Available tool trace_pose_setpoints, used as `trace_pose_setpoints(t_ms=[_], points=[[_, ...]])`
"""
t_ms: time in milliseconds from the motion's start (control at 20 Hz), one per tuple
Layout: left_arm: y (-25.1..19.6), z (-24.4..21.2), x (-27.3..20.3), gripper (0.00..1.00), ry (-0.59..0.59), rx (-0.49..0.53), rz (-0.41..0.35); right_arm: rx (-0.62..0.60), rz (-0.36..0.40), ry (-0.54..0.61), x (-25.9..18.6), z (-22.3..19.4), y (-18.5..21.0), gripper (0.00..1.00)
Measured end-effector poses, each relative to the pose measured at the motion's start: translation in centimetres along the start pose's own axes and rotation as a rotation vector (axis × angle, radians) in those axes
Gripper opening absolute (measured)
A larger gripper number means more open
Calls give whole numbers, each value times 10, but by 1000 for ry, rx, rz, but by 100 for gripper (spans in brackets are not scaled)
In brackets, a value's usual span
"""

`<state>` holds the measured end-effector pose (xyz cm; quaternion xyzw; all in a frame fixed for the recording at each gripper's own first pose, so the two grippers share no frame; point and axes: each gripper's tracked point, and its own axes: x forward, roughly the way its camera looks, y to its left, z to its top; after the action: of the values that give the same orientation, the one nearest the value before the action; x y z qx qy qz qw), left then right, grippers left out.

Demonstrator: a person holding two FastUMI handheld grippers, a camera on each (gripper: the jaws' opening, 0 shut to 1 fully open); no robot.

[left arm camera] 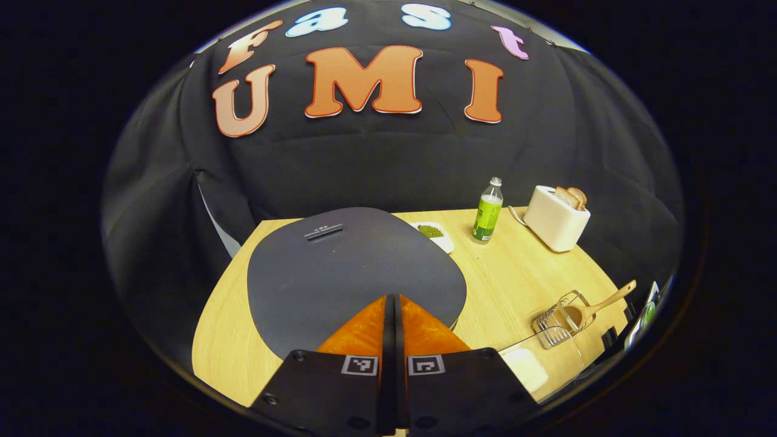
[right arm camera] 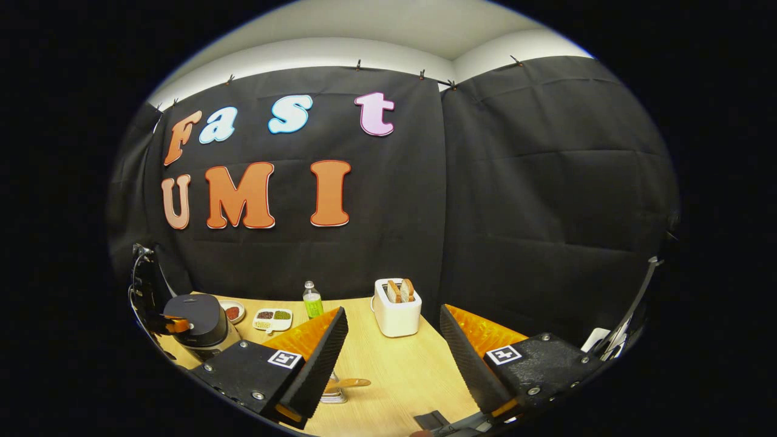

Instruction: Close the left gripper, press the button to open the rice cooker; take a wooden spoon from the chopstick holder with the right hand, scoop a spoonful of rice and pour it into the rice cooker, then put the wooden spoon back into the chopstick holder.

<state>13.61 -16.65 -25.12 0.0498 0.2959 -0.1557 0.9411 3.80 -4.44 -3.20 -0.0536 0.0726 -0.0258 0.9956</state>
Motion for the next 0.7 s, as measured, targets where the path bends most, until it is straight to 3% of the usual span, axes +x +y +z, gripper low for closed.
trace_pose_setpoints(t_ms=[150, 350, 400, 450, 500, 600, 650, 700], points=[[-1, -1, 0, 5, 2, 5, 23, -3, -3, 10, -3, -5, -2, 95], [-2, 10, -5, 5, -30, 92, 31, 6, 6, 4, -6, -3, -1, 95], [-5, 13, -11, 0, -25, 93, 22, 10, 12, -1, -6, -2, 0, 95], [-2, 20, -17, 4, -40, 80, 31, 16, 17, -7, -6, -2, 1, 95], [3, 39, -25, 0, -90, 68, 40, 23, 22, -12, -6, -1, 3, 95], [18, 85, -53, 4, -222, 59, 88, 39, 40, -14, -4, -3, 8, 100], [24, 110, -72, 0, -281, 53, 101, 45, 50, -14, -4, -5, 10, 100], [25, 128, -94, 4, -330, 38, 104, 48, 59, -17, -3, -7, 13, 95]])
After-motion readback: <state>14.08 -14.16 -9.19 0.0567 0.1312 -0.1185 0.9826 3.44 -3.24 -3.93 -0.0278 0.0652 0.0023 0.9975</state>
